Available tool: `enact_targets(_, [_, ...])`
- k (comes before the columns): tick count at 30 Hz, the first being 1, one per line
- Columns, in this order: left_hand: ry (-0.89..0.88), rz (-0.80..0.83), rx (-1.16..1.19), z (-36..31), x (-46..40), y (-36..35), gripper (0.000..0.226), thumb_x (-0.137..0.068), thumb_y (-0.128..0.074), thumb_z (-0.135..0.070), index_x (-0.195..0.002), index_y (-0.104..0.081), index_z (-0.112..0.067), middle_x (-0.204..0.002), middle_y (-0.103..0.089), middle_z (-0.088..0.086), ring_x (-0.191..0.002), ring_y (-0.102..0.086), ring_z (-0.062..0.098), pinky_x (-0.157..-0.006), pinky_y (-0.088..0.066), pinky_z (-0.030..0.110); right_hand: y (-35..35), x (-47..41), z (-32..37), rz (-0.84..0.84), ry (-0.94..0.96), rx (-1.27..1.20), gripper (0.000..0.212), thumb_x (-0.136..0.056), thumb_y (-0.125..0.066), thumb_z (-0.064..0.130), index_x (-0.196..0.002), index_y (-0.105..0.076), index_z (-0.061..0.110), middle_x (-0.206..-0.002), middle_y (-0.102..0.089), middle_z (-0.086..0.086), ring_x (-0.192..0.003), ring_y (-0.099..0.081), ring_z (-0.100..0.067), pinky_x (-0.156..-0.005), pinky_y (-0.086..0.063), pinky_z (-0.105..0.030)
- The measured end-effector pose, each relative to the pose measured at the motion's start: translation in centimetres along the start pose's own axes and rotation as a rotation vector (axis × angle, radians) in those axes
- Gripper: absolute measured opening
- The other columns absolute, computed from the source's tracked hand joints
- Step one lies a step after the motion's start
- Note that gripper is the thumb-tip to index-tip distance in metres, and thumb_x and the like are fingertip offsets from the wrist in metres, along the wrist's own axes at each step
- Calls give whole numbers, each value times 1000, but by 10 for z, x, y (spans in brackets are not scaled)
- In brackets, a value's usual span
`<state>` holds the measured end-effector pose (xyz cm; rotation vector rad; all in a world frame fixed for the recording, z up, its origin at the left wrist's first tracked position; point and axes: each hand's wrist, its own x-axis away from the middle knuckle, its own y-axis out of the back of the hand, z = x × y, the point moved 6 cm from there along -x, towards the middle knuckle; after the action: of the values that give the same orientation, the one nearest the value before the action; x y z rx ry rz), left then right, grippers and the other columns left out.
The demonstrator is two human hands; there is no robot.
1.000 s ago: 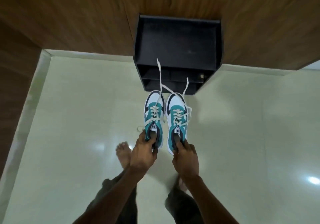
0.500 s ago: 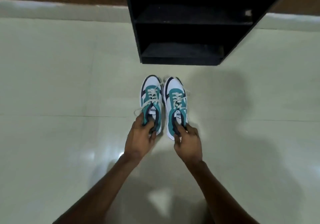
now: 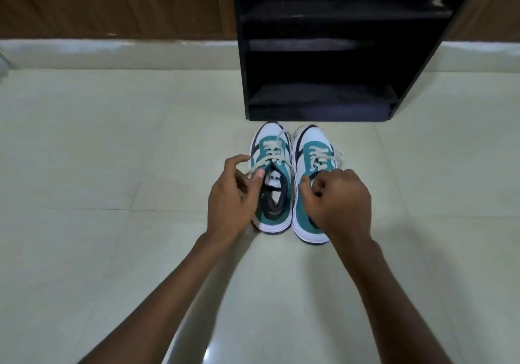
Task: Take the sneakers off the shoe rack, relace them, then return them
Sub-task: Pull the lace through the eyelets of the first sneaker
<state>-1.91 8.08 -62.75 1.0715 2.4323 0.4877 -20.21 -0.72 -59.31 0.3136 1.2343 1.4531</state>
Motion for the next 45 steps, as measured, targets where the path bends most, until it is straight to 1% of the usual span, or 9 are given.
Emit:
enact_targets(6, [186, 261, -92, -4, -51, -13, 15, -91, -65, -38, -98, -71, -26, -63, -65, 1, -59, -67, 25, -61, -61, 46, -21, -55, 34, 373, -184, -22, 31, -91, -61, 38, -88, -74, 9, -90, -75, -13, -90, -69, -35, -76, -54, -36])
enact_targets(9, [259, 265, -34, -10, -54, -8, 6, -89, -68, -23, -89, -72, -18, -73, -70, 11, -64, -68, 27, -50, -58, 36, -36, -62, 42, 488, -211, 13, 36, -89, -65, 44, -97, -74, 10, -101, -75, -12, -99, -68, -35, -79, -52, -35])
enact_targets(19, [470, -263, 658, -10, -51, -8, 10, -94, -66, -22, -86, -63, -17, -91, -76, 8, -80, -70, 21, -71, -58, 35, -24, -66, 40, 371, -498, -702, 11, -79, -69, 16, -73, -77, 11, -69, -75, -6, -55, -66, -22, -52, -59, -31])
enact_targets(23, [665, -530, 952, 1, -56, 5, 18, -104, -52, -30, -110, -59, -14, -100, -75, 10, -76, -70, 19, -71, -58, 33, -30, -60, 25, 355, -756, -1117, 10, -85, -63, 8, -78, -71, 8, -80, -74, -9, -71, -62, -20, -52, -50, -26])
enact_targets(27, [857, -350, 1075, 14, -51, -1, 46, -105, -36, -49, -99, -59, -10, -101, -71, 10, -86, -68, 23, -87, -56, 38, -21, -64, 26, 217, -787, -1336, 11, -96, -59, 9, -89, -68, 8, -81, -73, -8, -77, -67, -20, -60, -53, -28])
enact_targets(30, [910, -154, 956, 5, -41, -17, 36, -104, -50, -33, -115, -64, -2, -87, -69, 8, -78, -64, 21, -76, -55, 30, -8, -81, 35, 134, -697, -1381, 7, -98, -62, 13, -96, -69, 12, -79, -74, -6, -72, -71, -18, -57, -55, -28])
enact_targets(37, [561, -72, 733, -28, -52, -16, 60, -96, -51, 1, -151, -34, -19, -129, -69, 7, -101, -70, 16, -61, -53, 13, -34, -99, 43, 436, -605, -982, 18, -95, -66, 20, -104, -68, 5, -100, -71, -12, -83, -71, -20, -60, -63, -36])
enact_targets(41, [163, 51, 532, -48, -71, -6, 51, -107, -30, -6, -155, -31, -24, -137, -63, 2, -109, -62, -8, -78, -48, 3, -44, -85, 56, 713, -442, -870, 20, -96, -59, 11, -115, -65, 8, -97, -73, -6, -75, -74, -18, -53, -56, -31])
enact_targets(45, [-53, 294, 370, -53, -84, -4, 54, -103, -38, 2, -152, -40, -21, -124, -70, 8, -116, -66, 8, -96, -52, 25, -39, -82, 65, 714, -224, -795, 17, -94, -61, 13, -103, -75, 13, -83, -76, 1, -65, -71, -14, -46, -45, -26])
